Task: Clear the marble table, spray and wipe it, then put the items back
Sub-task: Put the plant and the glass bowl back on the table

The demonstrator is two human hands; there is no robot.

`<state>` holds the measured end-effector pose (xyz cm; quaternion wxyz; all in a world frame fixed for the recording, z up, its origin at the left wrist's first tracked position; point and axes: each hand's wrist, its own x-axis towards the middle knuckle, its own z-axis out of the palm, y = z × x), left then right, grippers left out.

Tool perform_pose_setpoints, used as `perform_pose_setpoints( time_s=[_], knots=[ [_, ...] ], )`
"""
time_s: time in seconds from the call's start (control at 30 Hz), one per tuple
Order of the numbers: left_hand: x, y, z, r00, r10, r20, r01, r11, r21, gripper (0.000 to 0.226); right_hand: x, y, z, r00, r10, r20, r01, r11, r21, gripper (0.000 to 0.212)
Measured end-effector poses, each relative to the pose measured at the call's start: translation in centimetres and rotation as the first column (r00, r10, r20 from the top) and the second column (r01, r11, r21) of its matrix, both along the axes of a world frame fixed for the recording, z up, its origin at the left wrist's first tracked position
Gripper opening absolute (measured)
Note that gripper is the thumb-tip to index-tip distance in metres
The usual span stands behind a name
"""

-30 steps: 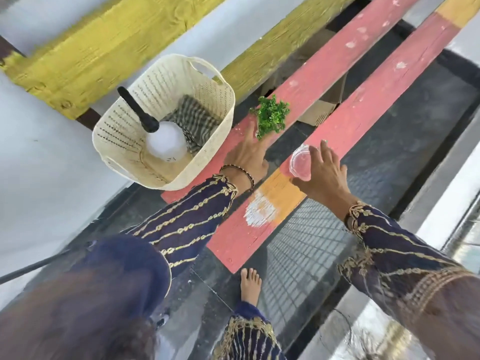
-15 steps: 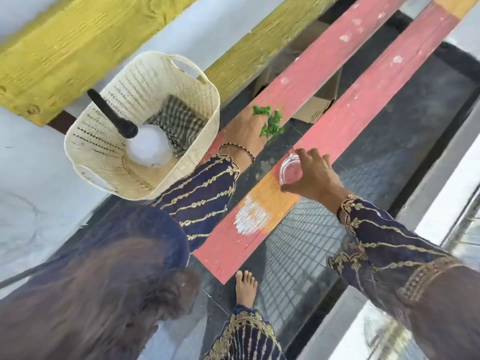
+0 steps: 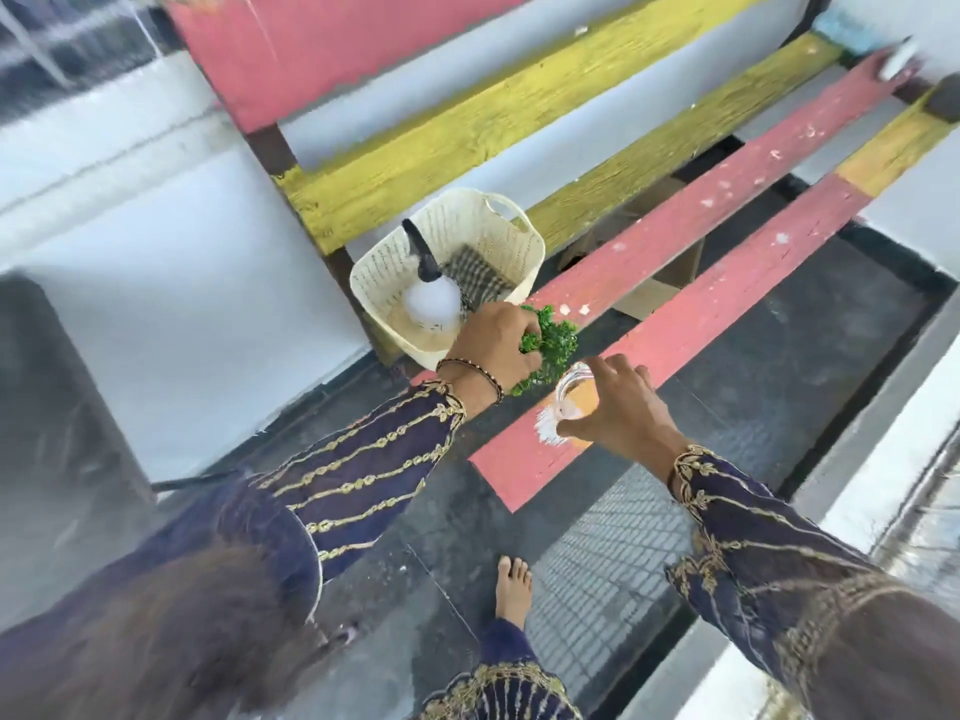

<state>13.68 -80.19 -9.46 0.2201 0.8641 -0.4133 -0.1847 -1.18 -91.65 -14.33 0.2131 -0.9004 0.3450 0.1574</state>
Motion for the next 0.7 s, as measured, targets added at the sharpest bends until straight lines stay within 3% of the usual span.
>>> perform_pose_setpoints(
  time_s=[0.17, 0.37, 0.5, 0.57, 0.63, 0.7],
  knots=[
    [-1.3, 11.5, 8.2, 0.996, 0.074, 0.051, -0.073, 0.997, -0.027, 0.032, 0.6, 9.8, 7.2, 0.994, 0.07, 0.081, -0.071, 0.997, 0.013, 0.106],
    [-2.6, 27.3, 16.1, 0.967, 0.248, 0.061, -0.243, 0.967, -0.075, 0.031, 1.6, 23.4, 14.7, 0.974, 0.159, 0.162, -0.163, 0.987, 0.011, 0.098],
    [-2.8, 37.7, 19.8, 0.933, 0.353, 0.065, -0.349, 0.935, -0.066, 0.032, 3.3, 32.3, 17.4, 0.939, 0.281, 0.198, -0.286, 0.958, -0.002, 0.111],
    [-2.5, 42.0, 20.6, 0.91, 0.409, 0.071, -0.405, 0.912, -0.069, 0.034, 4.3, 36.1, 18.4, 0.929, 0.324, 0.176, -0.331, 0.944, 0.009, 0.099],
    [-2.1, 46.6, 21.2, 0.88, 0.466, 0.089, -0.461, 0.884, -0.073, 0.035, 5.8, 39.8, 19.1, 0.906, 0.371, 0.205, -0.371, 0.928, -0.038, 0.073],
    [-1.3, 50.6, 21.5, 0.843, 0.53, 0.088, -0.525, 0.848, -0.08, 0.035, 7.4, 43.1, 19.8, 0.884, 0.429, 0.188, -0.426, 0.903, -0.053, 0.067]
  ],
)
